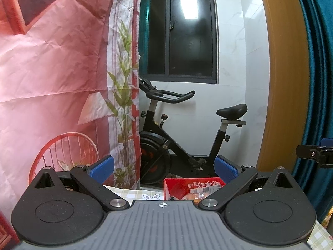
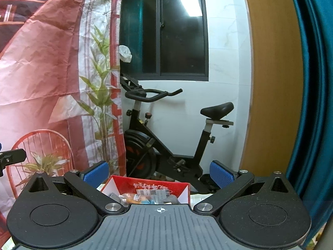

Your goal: Organize soft objects

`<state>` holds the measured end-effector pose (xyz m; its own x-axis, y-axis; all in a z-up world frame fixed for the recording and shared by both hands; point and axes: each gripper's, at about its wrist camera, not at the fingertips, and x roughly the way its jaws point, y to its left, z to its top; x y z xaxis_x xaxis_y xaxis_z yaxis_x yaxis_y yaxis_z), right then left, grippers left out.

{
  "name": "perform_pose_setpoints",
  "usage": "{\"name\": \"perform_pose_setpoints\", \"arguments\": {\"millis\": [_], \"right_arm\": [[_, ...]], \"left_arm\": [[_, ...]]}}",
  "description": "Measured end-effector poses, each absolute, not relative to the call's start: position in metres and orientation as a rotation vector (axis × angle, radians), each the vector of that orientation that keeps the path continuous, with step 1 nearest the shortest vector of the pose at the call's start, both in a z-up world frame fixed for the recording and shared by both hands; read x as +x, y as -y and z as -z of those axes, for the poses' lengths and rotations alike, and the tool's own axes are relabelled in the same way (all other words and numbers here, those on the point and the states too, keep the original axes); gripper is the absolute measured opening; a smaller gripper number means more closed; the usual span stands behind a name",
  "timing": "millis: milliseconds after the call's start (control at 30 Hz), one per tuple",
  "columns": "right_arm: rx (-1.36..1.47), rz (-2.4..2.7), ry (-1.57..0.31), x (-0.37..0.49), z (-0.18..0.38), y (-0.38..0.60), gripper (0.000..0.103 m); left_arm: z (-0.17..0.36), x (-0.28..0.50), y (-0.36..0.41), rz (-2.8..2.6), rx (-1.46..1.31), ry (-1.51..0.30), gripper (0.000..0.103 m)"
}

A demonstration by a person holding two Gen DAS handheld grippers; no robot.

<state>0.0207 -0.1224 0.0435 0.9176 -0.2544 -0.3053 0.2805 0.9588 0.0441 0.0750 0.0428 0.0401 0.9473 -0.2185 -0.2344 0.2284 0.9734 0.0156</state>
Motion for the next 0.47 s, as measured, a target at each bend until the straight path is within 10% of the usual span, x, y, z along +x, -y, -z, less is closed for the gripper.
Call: {"name": "perform_pose_setpoints", "arguments": {"millis": [467], "right_arm": [[0.084,0.279,-0.307,0.0214,-0.0417,0.1252,0.103]], "left_arm": [[-0.0399,0.071,-0.0426,0.227,0.051,-0.224,0.103]]}}
